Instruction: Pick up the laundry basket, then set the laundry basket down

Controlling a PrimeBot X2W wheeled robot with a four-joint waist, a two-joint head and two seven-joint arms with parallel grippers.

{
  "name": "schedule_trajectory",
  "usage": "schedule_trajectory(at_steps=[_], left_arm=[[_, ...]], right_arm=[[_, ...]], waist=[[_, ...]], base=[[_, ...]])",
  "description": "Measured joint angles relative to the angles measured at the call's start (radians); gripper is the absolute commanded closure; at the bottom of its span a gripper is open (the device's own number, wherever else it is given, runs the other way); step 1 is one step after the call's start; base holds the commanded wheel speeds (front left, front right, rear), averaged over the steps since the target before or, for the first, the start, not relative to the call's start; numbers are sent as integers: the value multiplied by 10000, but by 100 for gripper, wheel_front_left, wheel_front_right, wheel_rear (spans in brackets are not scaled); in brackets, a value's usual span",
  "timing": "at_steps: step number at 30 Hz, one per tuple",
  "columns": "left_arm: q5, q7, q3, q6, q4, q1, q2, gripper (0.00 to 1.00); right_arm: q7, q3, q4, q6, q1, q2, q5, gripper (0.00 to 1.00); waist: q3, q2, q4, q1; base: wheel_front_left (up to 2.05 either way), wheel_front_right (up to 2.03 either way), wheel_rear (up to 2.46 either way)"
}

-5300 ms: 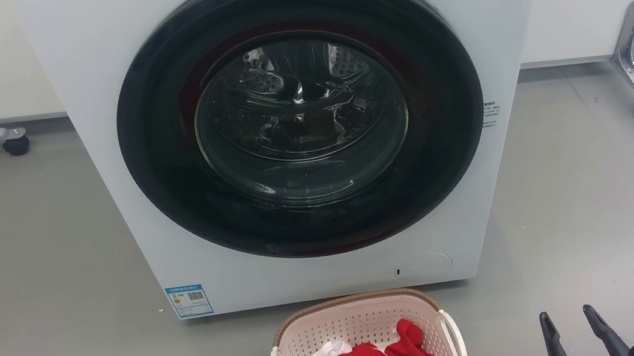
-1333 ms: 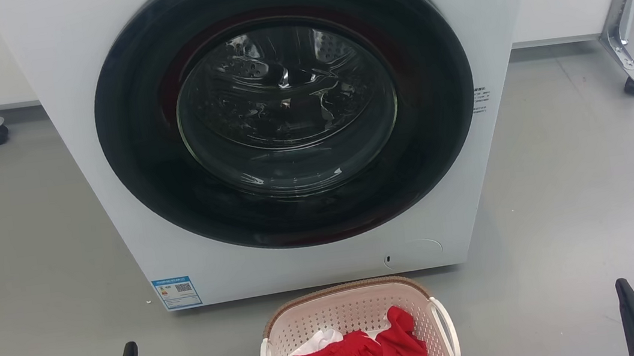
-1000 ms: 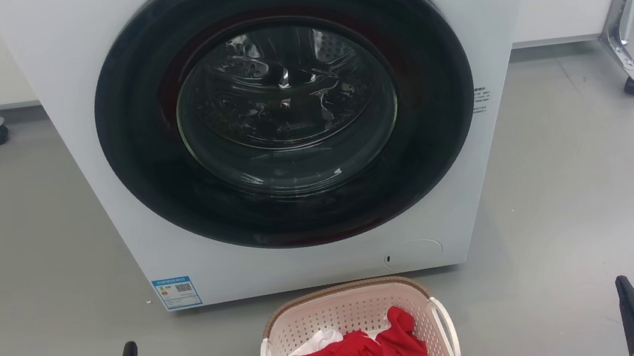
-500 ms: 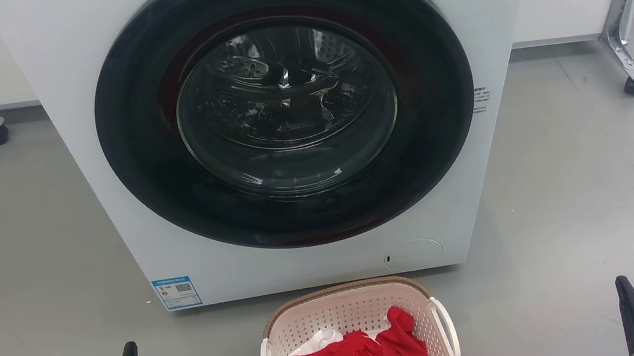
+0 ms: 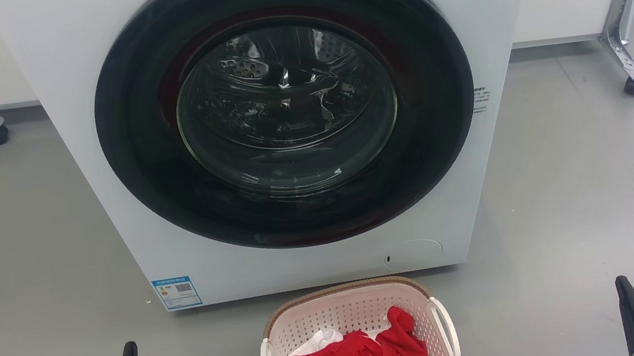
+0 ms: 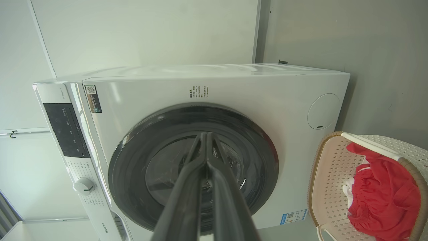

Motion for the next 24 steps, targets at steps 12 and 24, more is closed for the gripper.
schedule_trajectory(at_steps=[12,24], left_arm=[[0,0,-2,0,0,0,0,100],[0,0,-2,0,0,-1,0,100]], right_arm=[[0,0,0,0,0,0,0,100],[0,0,0,2,0,0,0,100]], waist=[[0,0,0,0],[0,0,0,0]], base=[[0,0,0],[0,0,0]])
